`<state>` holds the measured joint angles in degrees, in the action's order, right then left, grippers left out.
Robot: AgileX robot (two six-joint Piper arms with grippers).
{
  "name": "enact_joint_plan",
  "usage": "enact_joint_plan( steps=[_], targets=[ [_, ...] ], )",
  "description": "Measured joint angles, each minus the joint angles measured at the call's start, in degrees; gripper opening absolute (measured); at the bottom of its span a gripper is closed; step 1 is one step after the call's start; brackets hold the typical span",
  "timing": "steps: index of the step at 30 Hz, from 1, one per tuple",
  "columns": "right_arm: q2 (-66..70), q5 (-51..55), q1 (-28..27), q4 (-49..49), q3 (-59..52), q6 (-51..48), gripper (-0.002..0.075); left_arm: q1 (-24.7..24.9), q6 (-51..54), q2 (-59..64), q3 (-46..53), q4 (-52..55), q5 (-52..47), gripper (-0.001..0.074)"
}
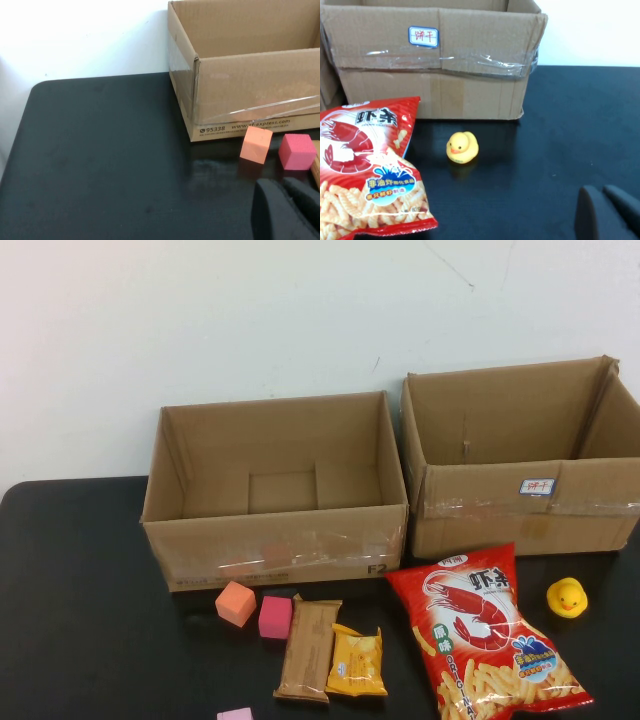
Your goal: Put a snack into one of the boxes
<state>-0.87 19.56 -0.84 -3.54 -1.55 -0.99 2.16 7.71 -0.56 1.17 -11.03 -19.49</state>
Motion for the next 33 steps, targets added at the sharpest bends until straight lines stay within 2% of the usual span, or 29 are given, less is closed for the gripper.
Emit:
enact_joint_plan(
  steps=[27,31,33],
  targets=[
    [0.0,0.0,0.0,0.0,0.0,0.0,0.0000,0.0,0.0,0.0,0.0,0.0,0.2,-0.0001],
    [0.0,-0.3,0.0,0.0,0.0,0.0,0.0000,0.0,0.0,0.0,0.3,0.0,3.9,-0.0001],
    [0.0,-2.9,0.0,0.0,-0.1,0.0,0.0000,0.0,0.0,0.0,0.3,0.0,10.6,-0.0001]
  ],
)
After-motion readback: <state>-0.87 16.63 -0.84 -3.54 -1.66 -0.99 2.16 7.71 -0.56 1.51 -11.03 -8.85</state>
